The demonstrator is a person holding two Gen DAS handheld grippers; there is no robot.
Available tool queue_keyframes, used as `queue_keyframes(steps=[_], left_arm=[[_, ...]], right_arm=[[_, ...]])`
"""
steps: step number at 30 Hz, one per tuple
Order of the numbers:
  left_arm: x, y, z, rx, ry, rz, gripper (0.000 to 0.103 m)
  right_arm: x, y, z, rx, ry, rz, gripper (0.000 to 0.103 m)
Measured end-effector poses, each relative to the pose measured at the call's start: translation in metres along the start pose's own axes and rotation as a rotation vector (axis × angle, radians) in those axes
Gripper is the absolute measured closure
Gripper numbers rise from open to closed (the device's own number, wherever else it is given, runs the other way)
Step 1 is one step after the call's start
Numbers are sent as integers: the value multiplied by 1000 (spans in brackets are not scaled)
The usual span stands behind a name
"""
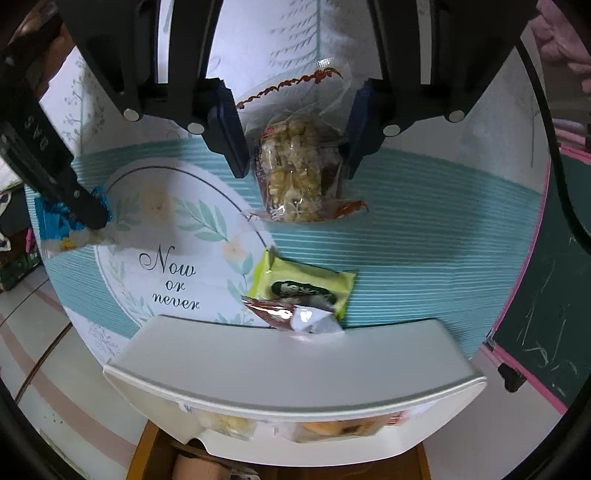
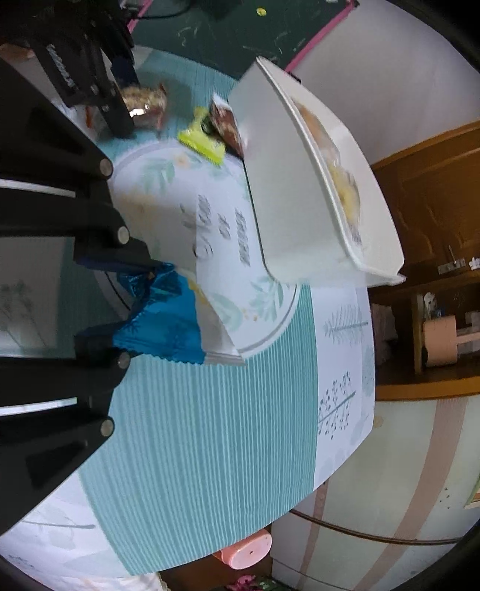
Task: Organize snacks
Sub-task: 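Carry both packs over the white basket and open both grippers inside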
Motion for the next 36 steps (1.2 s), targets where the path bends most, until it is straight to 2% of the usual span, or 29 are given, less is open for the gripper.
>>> queue_keyframes(steps=[8, 13, 18, 24, 29, 32, 36], left_arm=[[-36, -39, -67, 117, 11, -49, 55], [-65, -79, -114, 211, -22, -9, 55], [-84, -142, -158, 313, -62, 44, 54], [-87, -222, -198, 401, -58, 73, 54], [-78, -271, -194, 419, -72, 103, 54], [-72, -295, -179, 419, -68, 108, 53], [-66, -314, -142, 406, -56, 116, 50]], right_arm=[[-44, -8, -37, 40, -91, -7, 81], [-73, -37, -66, 108, -135, -47, 81], [-101, -95, -99, 209, -169, -102, 81], [-131, -184, -139, 356, -170, -189, 81], [-153, -250, -151, 445, -131, -254, 81], [-163, -281, -139, 476, -84, -286, 81], [-163, -293, -102, 441, -34, -309, 81]])
Point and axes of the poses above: each gripper's, at about its wrist camera, not at the fingertips, and z roughly the way its jaws point, x to its right, y to its underside, the point moved 10 cm from there along z, roughly the way its jaws point, and after that the axes turned 14 degrees about x, right-handed, at the moved point
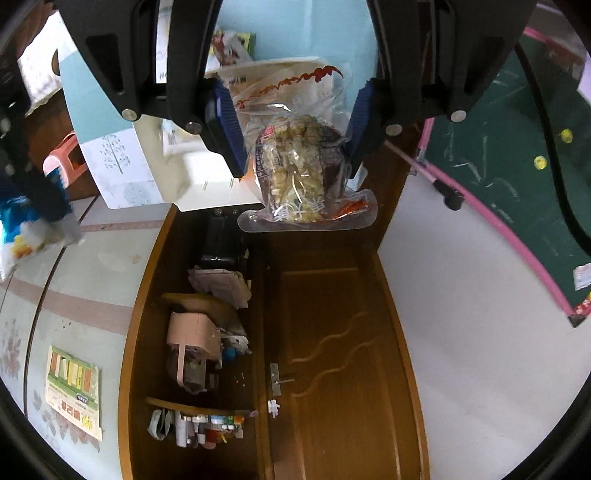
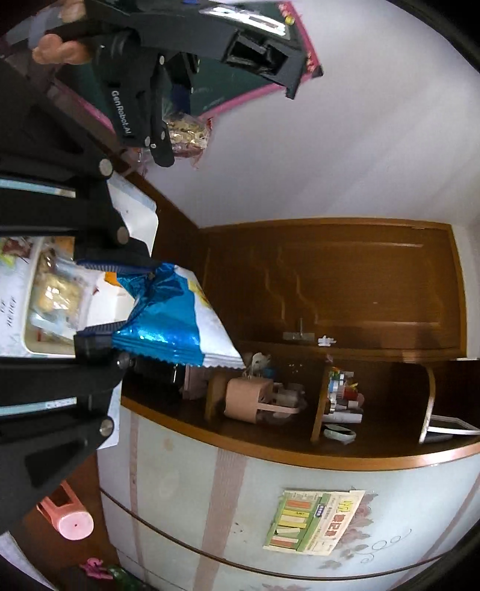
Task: Organize snacks
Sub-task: 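Carry both packs over the white basket and open both grippers inside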
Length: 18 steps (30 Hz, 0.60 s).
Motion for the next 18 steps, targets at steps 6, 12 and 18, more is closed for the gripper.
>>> queue_keyframes(steps=[6, 12, 18], left_arm=[[14, 41, 69, -68, 25, 27, 24], [30, 96, 112, -173, 108, -19, 1], [36, 124, 131, -206, 70, 40, 1]], right_arm=[[4, 76, 66, -173, -15, 33, 79], [7, 175, 109, -400, -42, 45, 73], [18, 199, 116, -413, -41, 94, 52]])
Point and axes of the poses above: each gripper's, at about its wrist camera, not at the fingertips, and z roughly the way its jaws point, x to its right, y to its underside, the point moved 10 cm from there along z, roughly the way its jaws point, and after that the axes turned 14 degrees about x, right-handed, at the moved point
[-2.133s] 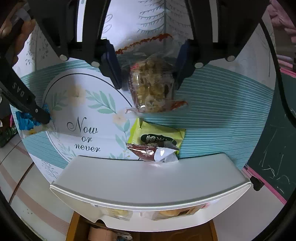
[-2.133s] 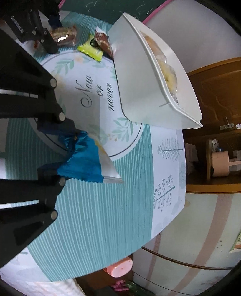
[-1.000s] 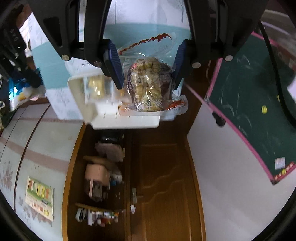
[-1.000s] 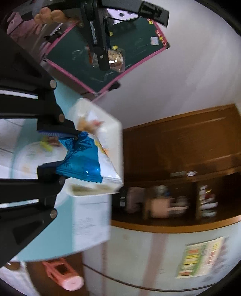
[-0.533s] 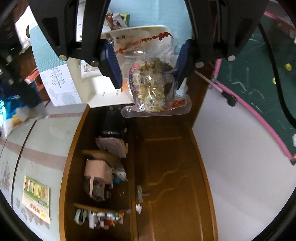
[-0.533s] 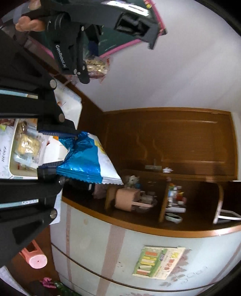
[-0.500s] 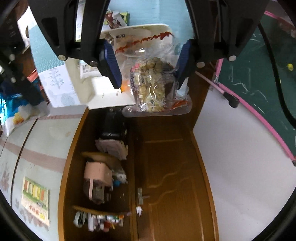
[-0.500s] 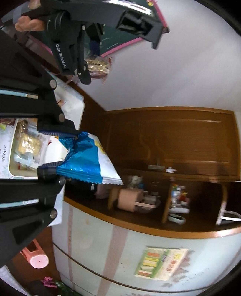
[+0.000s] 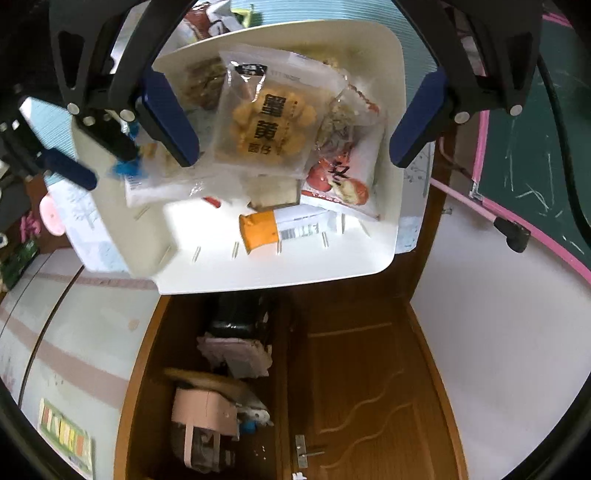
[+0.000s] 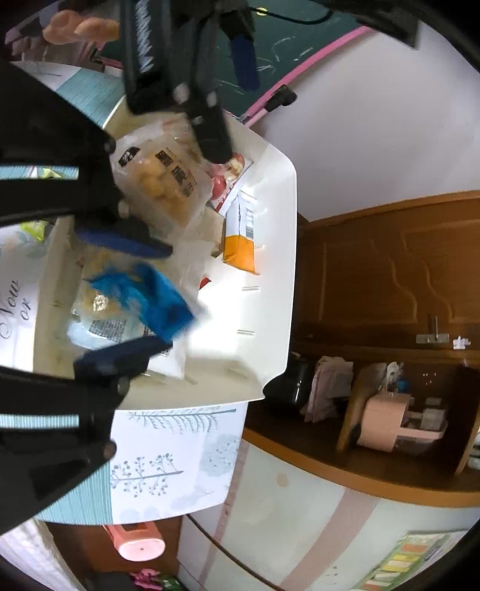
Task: Organize snacks
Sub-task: 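Carry both packs over the white basket and open both grippers inside, then move both grippers back toward the brown wafer and green pack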
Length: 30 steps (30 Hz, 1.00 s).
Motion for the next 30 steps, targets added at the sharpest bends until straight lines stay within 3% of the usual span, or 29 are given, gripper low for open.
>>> queue_keyframes(steps=[18, 30], left_arm=[[-1, 3, -13, 19, -9, 3, 1], [-5, -9, -89, 124, 6, 36, 1]], right_arm=[[-2, 9, -13, 8, 2, 22, 48], [-16, -1, -64, 59, 5, 7, 48]])
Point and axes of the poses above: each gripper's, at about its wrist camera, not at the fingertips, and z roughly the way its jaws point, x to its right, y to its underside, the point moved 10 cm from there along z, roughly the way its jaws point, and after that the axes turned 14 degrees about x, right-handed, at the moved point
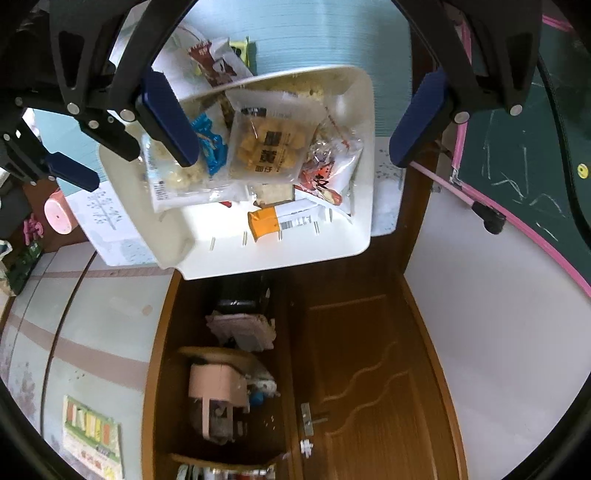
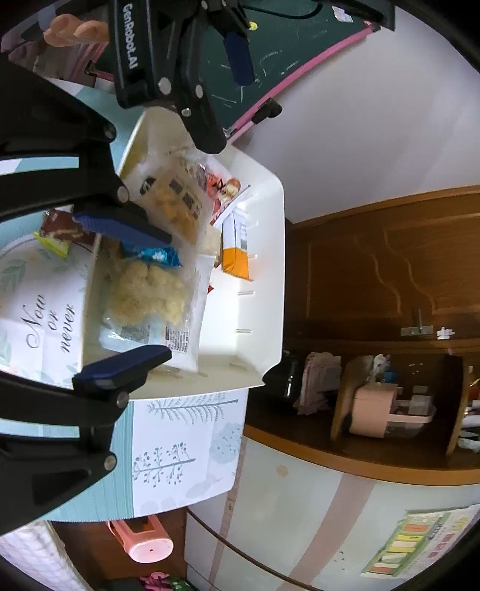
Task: Organize snacks
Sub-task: 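Move both grippers back toward the brown wafer and green pack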
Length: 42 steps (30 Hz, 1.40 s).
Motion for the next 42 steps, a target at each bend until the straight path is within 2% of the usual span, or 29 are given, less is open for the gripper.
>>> queue_keyframes(steps=[10, 13, 17, 21, 24, 28, 34, 37, 42], left_arm=[[-14, -11, -85, 126, 10, 2, 1], [-21, -2, -98, 148, -2, 6, 1], [-35, 26, -105, 188, -52, -16, 1], [-48, 69, -91, 141, -80, -102, 1], [-58, 94, -79, 128, -127, -128, 1], [-64, 127, -56, 64, -165, -145, 1], [-60, 161, -25, -29, -155, -143, 1], [-55, 172, -15, -59, -139, -148, 1], [-53, 181, -4, -94, -112, -199, 1]], right_arm=[[-34, -1, -50, 42, -25, -42, 48], [-43, 11, -54, 27, -39, -39, 48], [-53, 34, -47, -6, -55, -33, 48], [-60, 60, -26, -63, -73, -14, 48], [-67, 79, -8, -101, -91, -5, 48], [-73, 102, 13, -148, -106, 3, 48], [-76, 129, 41, -224, -123, 9, 48], [-79, 136, 49, -253, -161, 5, 48], [-88, 142, 56, -274, -199, -66, 47]])
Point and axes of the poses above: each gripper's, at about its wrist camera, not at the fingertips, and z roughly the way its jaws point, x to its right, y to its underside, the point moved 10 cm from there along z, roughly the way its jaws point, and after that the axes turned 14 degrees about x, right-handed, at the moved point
